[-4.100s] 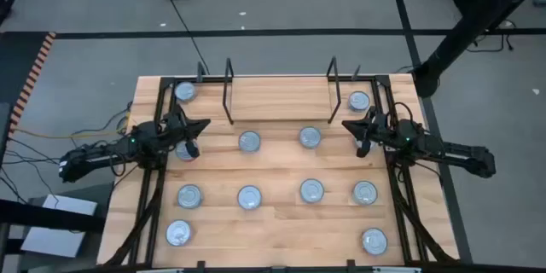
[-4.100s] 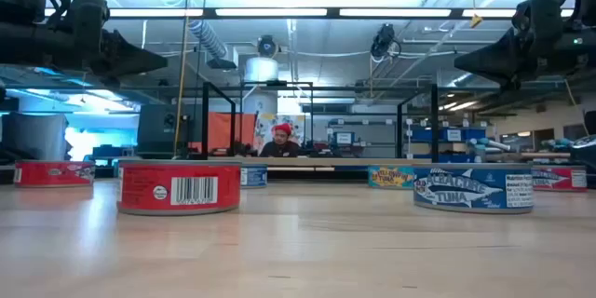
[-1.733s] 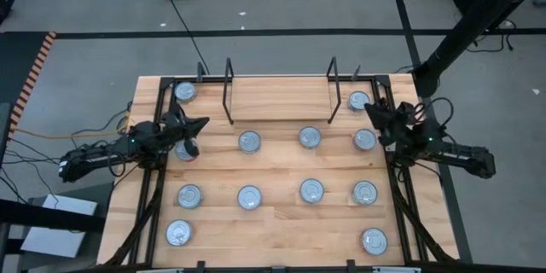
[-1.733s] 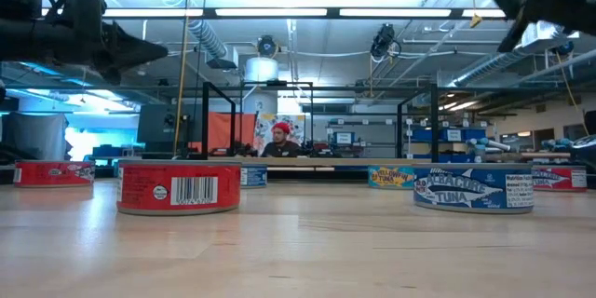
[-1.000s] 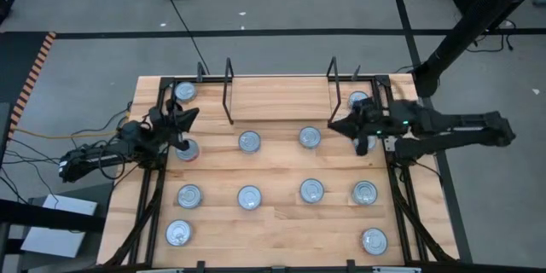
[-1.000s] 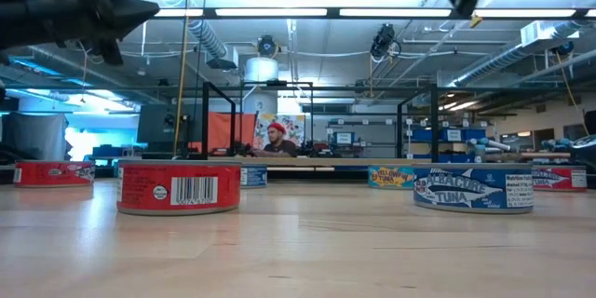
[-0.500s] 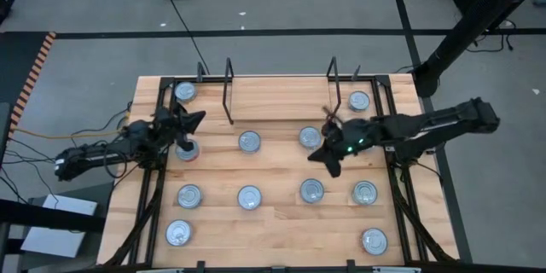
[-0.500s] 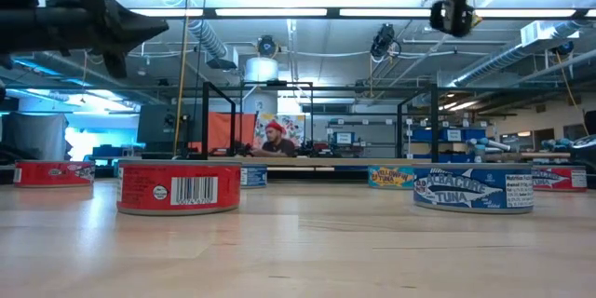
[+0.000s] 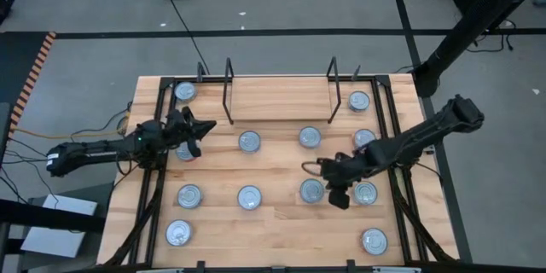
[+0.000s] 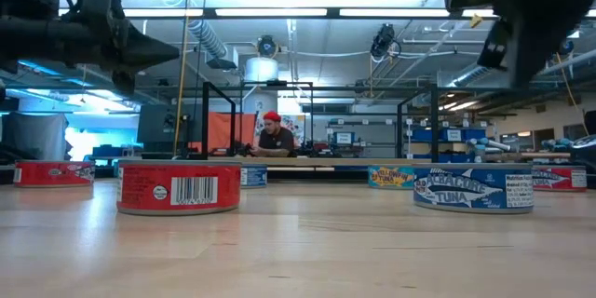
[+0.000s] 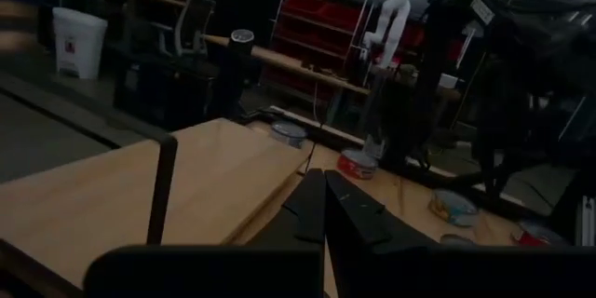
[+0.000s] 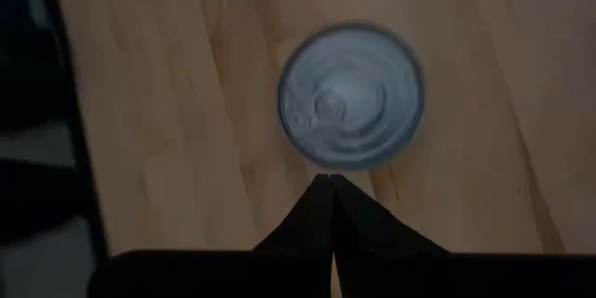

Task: Stack canned seafood by type on shelf
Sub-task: Put the blue tuna can on the shelf

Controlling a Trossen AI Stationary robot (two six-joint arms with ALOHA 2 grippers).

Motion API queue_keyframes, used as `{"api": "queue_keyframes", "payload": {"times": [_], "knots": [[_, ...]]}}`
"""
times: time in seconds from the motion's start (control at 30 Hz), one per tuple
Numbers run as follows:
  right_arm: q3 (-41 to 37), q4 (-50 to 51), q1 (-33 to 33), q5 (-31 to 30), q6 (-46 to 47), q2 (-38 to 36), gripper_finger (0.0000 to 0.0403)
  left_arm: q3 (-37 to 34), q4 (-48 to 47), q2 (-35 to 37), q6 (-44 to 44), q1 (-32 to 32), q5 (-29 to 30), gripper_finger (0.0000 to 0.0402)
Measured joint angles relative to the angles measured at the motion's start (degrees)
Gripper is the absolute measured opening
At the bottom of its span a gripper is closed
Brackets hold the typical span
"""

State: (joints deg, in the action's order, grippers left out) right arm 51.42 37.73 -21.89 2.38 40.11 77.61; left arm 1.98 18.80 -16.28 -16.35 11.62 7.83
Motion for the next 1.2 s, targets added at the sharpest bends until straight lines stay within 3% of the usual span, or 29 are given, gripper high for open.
{"api": "queue_keyframes", "payload": {"times": [0.3,0.47,0.67,0.8,1.2], "knots": [[0.0,-5.6,-4.6,-1.2,-5.8,9.1,0.0006,2.0,0.7,-6.6,1.1,0.0,0.5,0.0006],[0.2,-8.3,-6.3,-4.5,-6.1,10.5,0.0036,2.1,1.1,-7.8,1.1,0.0,0.0,0.0006],[1.0,-8.5,-8.1,-7.8,-14.2,10.5,0.0082,2.1,0.9,-7.7,1.1,0.0,-0.2,0.0006],[1.0,-8.3,-8.5,-13.0,-19.3,10.5,0.0089,2.2,0.4,-7.7,1.1,0.0,-0.3,0.0006],[0.2,-9.1,-8.5,-10.7,-32.8,11.4,0.0087,2.2,-0.3,-7.7,1.1,0.0,-0.3,0.0006]]}}
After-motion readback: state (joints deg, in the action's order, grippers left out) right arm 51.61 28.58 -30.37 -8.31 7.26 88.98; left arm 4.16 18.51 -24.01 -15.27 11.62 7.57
